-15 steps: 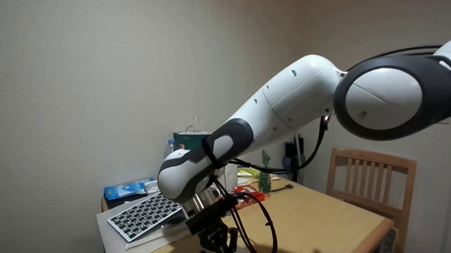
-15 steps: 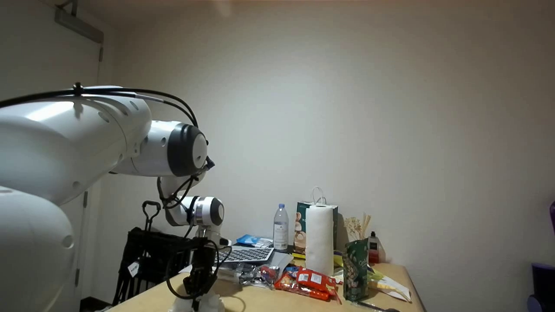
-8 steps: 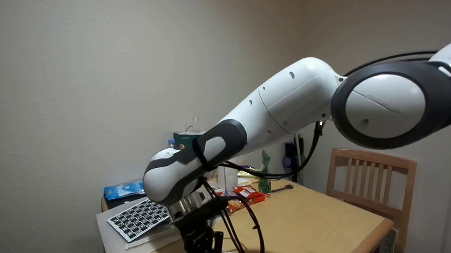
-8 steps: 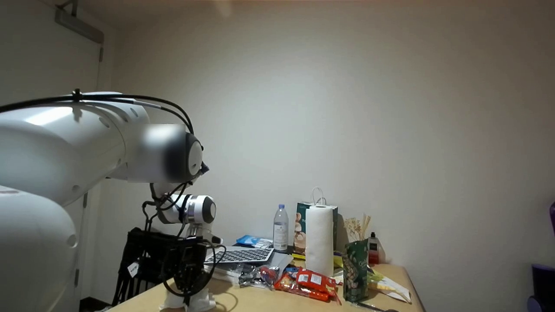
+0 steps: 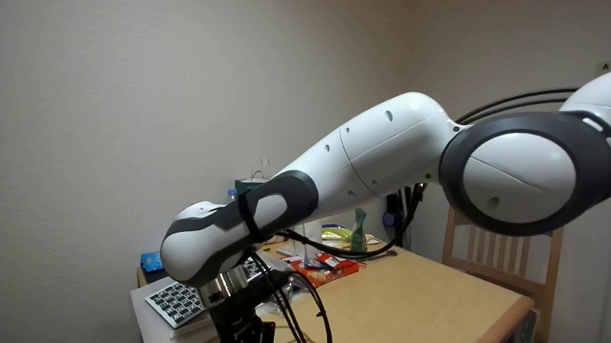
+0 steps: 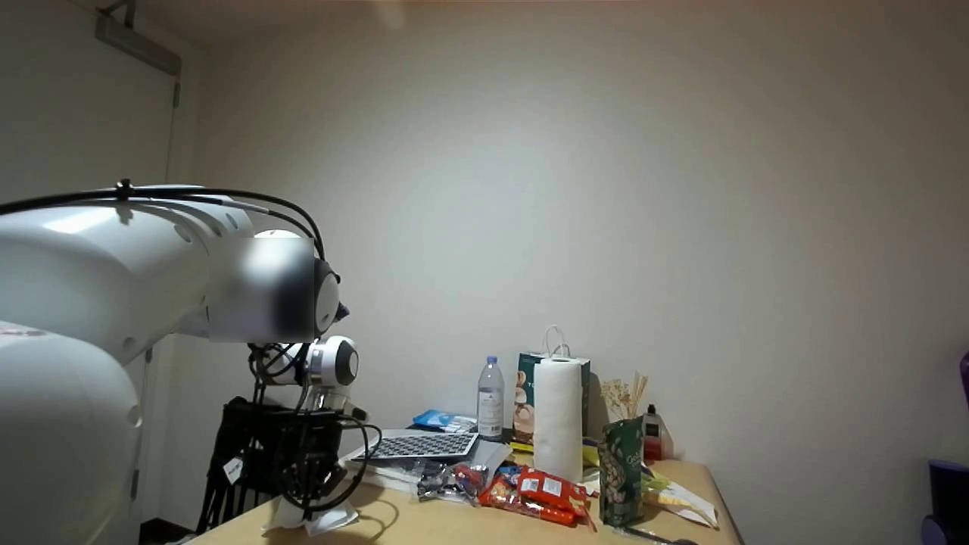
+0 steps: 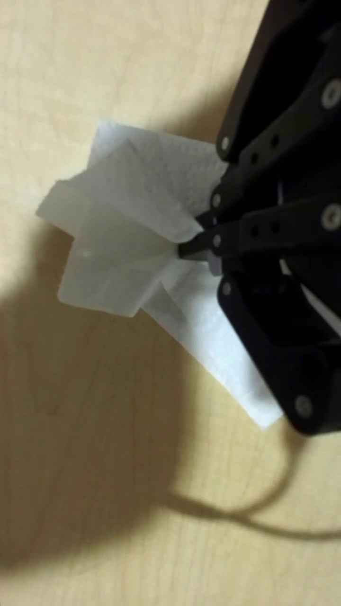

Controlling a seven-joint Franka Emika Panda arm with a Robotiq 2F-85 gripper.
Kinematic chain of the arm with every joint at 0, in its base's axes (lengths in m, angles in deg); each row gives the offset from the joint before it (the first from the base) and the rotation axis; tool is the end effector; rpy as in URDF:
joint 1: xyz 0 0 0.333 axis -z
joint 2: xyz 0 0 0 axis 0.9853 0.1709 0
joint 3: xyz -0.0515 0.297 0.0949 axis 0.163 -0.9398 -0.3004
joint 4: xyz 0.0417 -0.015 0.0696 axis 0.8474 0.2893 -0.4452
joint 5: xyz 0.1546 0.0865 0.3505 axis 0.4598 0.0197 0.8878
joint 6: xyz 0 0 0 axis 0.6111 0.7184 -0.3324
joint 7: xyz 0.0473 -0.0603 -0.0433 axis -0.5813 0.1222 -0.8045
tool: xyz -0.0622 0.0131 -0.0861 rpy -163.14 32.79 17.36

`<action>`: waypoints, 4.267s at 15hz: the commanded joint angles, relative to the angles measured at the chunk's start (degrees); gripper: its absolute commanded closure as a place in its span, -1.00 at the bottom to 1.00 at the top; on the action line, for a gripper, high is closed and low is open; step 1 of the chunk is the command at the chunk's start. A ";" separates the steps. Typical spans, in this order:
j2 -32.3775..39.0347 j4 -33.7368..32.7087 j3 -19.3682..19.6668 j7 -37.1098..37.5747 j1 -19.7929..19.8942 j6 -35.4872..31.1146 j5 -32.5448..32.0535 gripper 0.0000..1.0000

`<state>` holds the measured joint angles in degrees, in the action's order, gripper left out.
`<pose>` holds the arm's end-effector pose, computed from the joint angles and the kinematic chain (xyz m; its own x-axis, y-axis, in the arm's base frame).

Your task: Use the white towel to wipe the table

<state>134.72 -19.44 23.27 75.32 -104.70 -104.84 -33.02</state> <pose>0.6402 0.3283 0.1484 0.8833 0.1543 -0.4428 0.2307 -0.9651 0.1238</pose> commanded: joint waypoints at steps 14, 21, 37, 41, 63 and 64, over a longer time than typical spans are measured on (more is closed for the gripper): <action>4.81 -8.64 -3.23 -13.08 -3.42 -1.40 -1.40 0.99; 8.20 -14.76 4.41 -14.47 -7.91 -6.00 -11.40 0.99; 3.32 -6.47 2.80 -8.61 1.15 -12.24 0.20 0.96; 2.66 -5.23 2.73 -7.95 1.39 -13.08 0.24 0.96; -4.53 12.31 7.52 7.57 16.16 -19.12 7.30 0.99; -4.83 12.53 7.49 8.86 17.24 -19.31 8.23 0.99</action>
<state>131.76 -14.13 29.94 80.97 -90.87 -119.77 -27.07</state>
